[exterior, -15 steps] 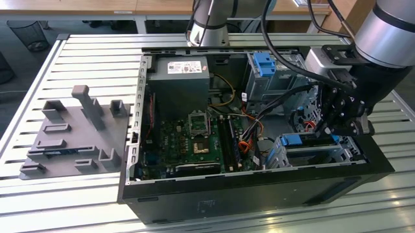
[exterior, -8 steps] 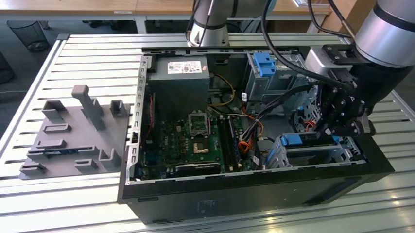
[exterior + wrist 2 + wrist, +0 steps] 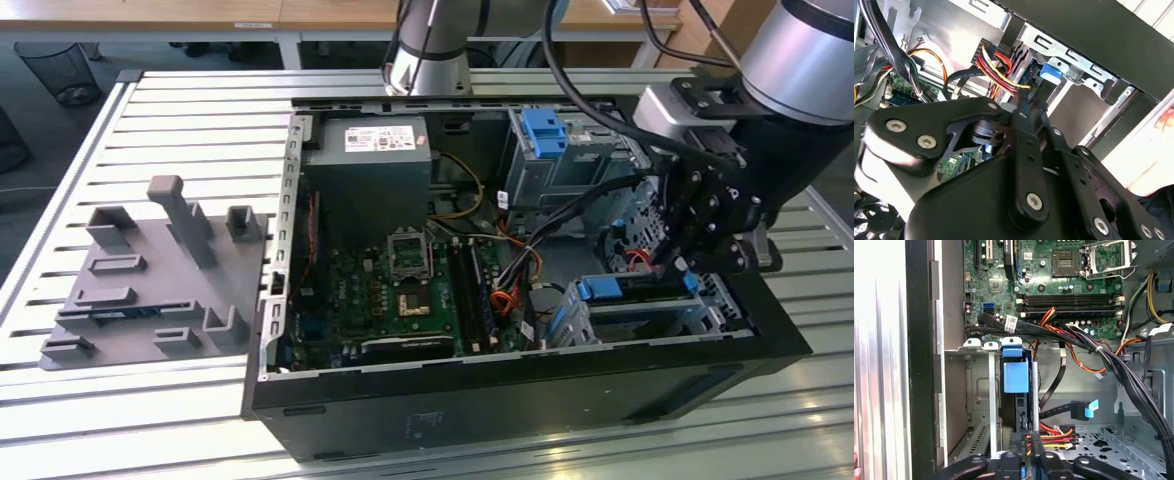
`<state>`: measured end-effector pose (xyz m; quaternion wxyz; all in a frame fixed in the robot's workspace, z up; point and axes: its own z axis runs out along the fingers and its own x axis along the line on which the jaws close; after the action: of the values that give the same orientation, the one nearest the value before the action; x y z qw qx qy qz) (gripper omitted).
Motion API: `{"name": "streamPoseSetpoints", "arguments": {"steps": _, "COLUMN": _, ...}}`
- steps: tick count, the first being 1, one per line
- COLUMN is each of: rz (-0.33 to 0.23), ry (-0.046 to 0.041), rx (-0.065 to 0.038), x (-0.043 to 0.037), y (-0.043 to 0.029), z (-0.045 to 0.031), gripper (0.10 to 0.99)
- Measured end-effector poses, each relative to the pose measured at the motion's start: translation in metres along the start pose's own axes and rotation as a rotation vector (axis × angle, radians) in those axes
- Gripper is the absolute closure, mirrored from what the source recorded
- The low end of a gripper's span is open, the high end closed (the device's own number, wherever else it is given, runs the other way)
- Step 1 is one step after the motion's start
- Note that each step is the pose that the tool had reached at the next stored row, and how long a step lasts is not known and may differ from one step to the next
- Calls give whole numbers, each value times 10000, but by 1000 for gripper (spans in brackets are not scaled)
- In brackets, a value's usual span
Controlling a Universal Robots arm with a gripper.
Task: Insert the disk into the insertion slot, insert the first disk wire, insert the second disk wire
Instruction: 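Insert the first disk wire, then insert the second disk wire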
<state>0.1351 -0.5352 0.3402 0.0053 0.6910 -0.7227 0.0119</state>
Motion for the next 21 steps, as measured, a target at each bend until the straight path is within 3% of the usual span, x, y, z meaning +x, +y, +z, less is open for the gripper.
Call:
{"name": "streamPoseSetpoints", "arguments": {"steps": 1, "rz": 0, "ry": 3, "rx": -1, "x": 0, "y": 0, "z": -6, "gripper": 867}}
{"name": "streamPoseSetpoints", "arguments": {"steps": 3, "rz": 0, "ry": 2, "rx": -2, "x": 0, "y": 0, "z": -10, "gripper": 980}}
{"name": "streamPoseSetpoints", "arguments": {"steps": 21, "rz": 0, "ry": 15, "rx": -2, "x": 1, "y": 2, "z": -30, "gripper": 980}}
